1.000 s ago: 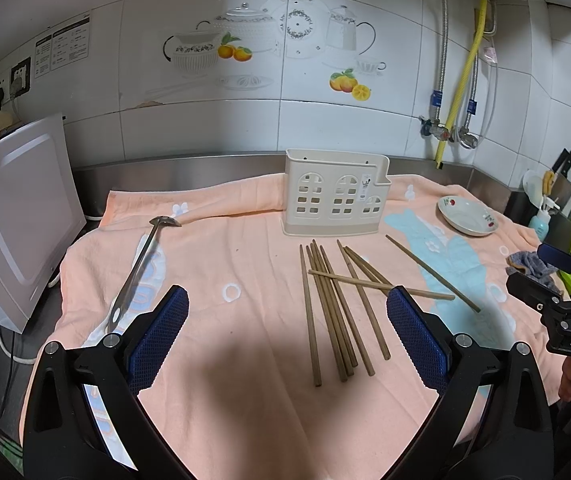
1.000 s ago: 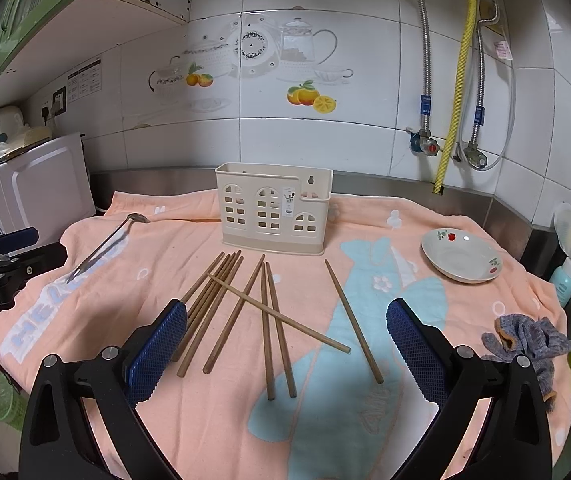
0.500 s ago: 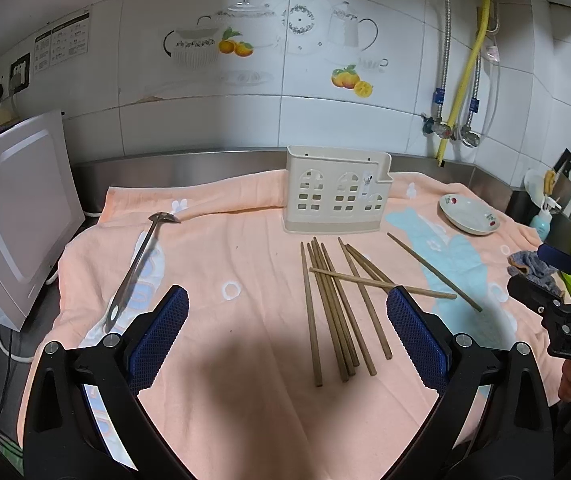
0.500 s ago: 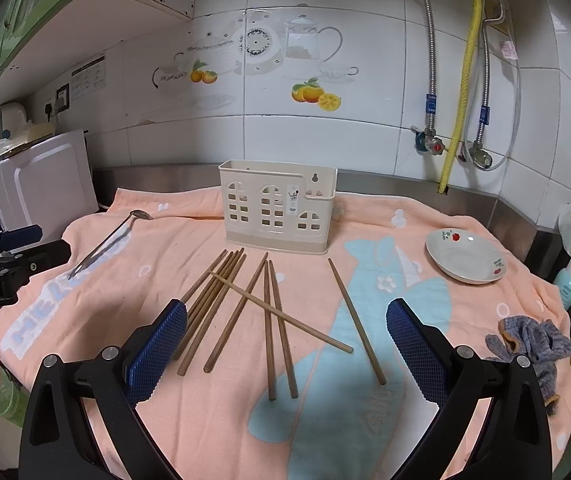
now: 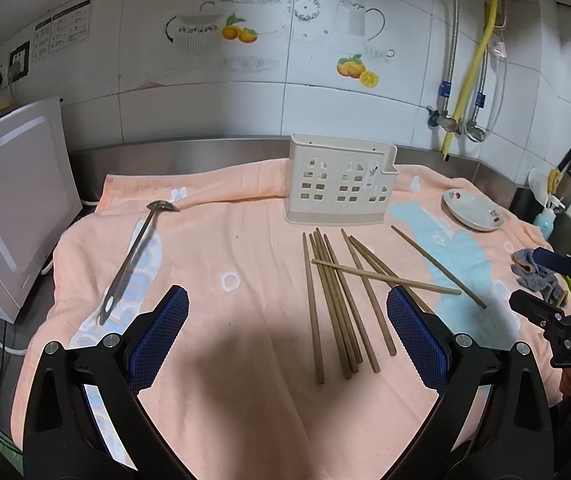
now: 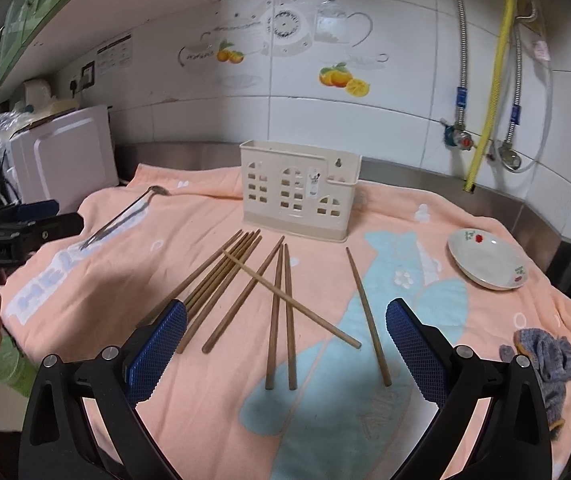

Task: Organize utensils
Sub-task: 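Close the right tool on one wooden chopstick while the left tool grasps another chopstick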

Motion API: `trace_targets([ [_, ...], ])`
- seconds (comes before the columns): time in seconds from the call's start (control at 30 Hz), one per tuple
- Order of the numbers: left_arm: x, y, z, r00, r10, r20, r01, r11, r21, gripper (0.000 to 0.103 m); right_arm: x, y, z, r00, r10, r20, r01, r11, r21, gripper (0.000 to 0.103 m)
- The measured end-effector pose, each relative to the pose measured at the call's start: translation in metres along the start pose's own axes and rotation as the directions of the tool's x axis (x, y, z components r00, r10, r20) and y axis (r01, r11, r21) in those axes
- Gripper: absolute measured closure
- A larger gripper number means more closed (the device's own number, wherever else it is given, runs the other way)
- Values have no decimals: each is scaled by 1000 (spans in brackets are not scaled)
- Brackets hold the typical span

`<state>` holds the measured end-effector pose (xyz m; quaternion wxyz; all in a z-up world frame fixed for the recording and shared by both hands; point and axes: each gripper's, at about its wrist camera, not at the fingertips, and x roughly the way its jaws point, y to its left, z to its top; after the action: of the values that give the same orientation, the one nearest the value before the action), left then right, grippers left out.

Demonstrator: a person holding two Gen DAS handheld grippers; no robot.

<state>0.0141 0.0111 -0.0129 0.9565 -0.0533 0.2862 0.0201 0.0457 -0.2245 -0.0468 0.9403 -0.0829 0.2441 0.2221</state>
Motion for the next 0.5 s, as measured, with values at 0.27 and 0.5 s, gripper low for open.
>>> trace_targets([
  [0.27, 12, 1, -3, 1000, 8, -27, -8, 1000, -2, 5, 20, -15, -7, 997, 30, -68, -35, 997, -64, 9],
  [0.5, 28, 2, -6, 998, 5, -61, -6, 1000, -19, 5, 50, -31, -9, 985, 86, -147, -100, 991, -86, 25],
])
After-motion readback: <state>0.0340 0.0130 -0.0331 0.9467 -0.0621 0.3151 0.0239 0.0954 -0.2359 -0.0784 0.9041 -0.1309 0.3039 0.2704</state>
